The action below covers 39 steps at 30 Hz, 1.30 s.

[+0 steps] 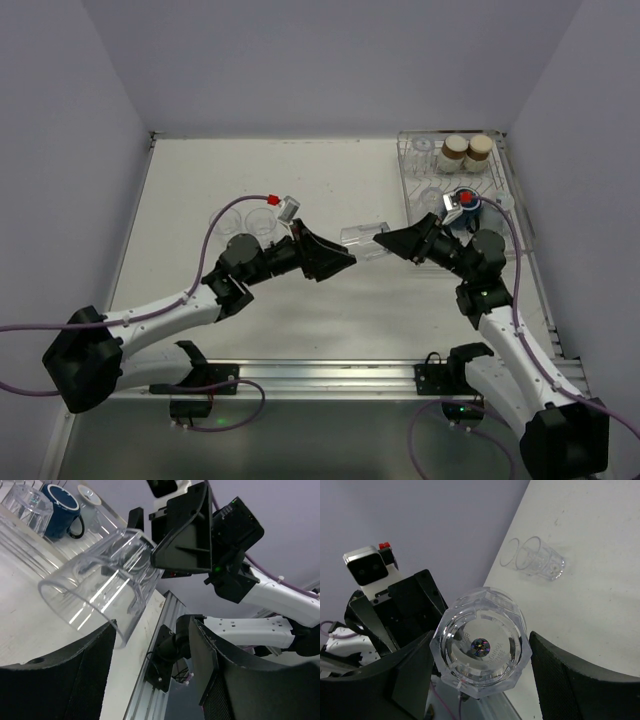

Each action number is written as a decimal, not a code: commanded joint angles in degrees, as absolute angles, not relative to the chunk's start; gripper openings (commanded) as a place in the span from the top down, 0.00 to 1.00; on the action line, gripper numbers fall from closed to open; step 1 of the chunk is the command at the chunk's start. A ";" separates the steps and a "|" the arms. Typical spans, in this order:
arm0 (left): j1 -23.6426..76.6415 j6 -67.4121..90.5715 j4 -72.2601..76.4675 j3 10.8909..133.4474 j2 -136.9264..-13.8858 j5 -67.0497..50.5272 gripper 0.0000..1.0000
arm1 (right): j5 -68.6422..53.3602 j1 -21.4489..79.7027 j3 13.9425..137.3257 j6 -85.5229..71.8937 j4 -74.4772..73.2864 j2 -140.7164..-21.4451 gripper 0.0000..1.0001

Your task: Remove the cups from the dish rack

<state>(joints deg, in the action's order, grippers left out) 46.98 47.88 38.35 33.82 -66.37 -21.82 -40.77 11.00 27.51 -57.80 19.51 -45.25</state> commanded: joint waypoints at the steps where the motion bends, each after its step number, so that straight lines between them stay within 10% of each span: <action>1: 47.64 49.22 44.30 33.66 -67.23 -19.95 0.37 | -47.62 12.47 26.11 -63.10 29.96 -46.67 0.71; 8: 48.34 48.52 44.56 34.45 -68.03 -19.25 0.56 | -47.64 16.08 23.38 -66.35 37.60 -50.17 0.71; 13: 48.43 47.11 43.25 35.16 -66.55 -16.45 1.00 | -46.93 19.42 22.50 -68.90 42.53 -54.57 0.66; 19: 48.17 36.67 13.23 44.53 -63.19 2.34 1.00 | -44.04 19.95 21.71 -66.10 37.57 -54.67 0.03; 29: 39.65 22.95 -35.19 73.02 -73.20 24.17 1.00 | -28.40 19.95 24.34 -48.11 10.75 -44.83 0.01; 39: 20.49 17.14 -44.73 78.65 -79.96 19.43 1.00 | -27.07 20.04 24.87 -42.54 6.06 -45.52 0.01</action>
<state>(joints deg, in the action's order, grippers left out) 23.75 21.23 -40.45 74.11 -78.22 20.62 -28.21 19.92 22.96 -45.56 7.68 -44.91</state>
